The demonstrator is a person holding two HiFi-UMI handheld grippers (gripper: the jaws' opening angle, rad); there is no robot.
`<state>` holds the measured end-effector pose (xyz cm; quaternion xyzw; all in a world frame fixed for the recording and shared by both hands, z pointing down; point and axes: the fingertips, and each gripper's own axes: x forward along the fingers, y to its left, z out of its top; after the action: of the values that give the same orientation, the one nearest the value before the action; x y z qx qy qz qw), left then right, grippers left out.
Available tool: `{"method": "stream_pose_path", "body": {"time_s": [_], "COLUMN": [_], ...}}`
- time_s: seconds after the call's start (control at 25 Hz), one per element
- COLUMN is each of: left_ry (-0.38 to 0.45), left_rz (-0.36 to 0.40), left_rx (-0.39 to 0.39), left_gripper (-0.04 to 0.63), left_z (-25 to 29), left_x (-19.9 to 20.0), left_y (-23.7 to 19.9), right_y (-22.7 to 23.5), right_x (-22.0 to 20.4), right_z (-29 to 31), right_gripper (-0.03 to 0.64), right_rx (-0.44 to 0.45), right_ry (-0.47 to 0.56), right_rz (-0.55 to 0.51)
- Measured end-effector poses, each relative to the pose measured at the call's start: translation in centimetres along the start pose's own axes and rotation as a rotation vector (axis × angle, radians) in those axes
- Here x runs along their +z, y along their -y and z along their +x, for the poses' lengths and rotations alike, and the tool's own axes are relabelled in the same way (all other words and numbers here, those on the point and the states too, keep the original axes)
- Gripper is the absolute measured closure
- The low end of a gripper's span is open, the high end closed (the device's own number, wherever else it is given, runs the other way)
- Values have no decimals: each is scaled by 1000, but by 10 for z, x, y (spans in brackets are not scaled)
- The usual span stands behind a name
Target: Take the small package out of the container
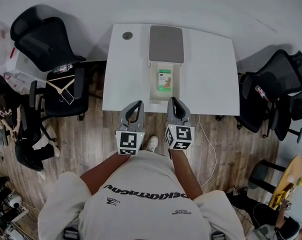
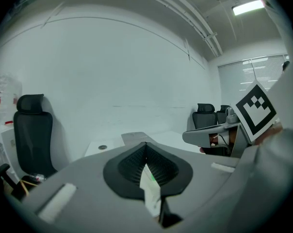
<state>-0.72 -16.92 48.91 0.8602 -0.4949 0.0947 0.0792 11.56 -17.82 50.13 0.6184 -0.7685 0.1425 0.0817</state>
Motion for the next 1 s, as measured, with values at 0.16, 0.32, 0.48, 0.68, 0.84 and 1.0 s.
{"method": "stream_pose_path", "body": {"time_s": [0.16,0.32,0.48,0.68,0.84,1.0], "left_ry": [-14,-26,-37,-49,-63,-71], "left_rz": [-5,-9,-17,-18,-19,-19], "left_rx": [6,10,9,4,6,6], "left_gripper": [597,597,597,597,597,597], "left_z": [8,15,21,28,30,33], "left_x": [-5,-9,-14,-17,-21,-25], "left_y": [-5,-8,-8,-7,-9,-9], "right_y": [3,10,18,28,34,38], "right_x": [-7,-19,-35,-48,-59,-68], "right_z": [13,27,40,54,66,75], "right_gripper": [598,577,556,512,485,453], "right_rx": [7,7,1,-7,-10,-14], "right_ry": [-23,-60,-103,-150,-190,-218], "right_rz": [3,-1,-5,-3,-3,-4]}}
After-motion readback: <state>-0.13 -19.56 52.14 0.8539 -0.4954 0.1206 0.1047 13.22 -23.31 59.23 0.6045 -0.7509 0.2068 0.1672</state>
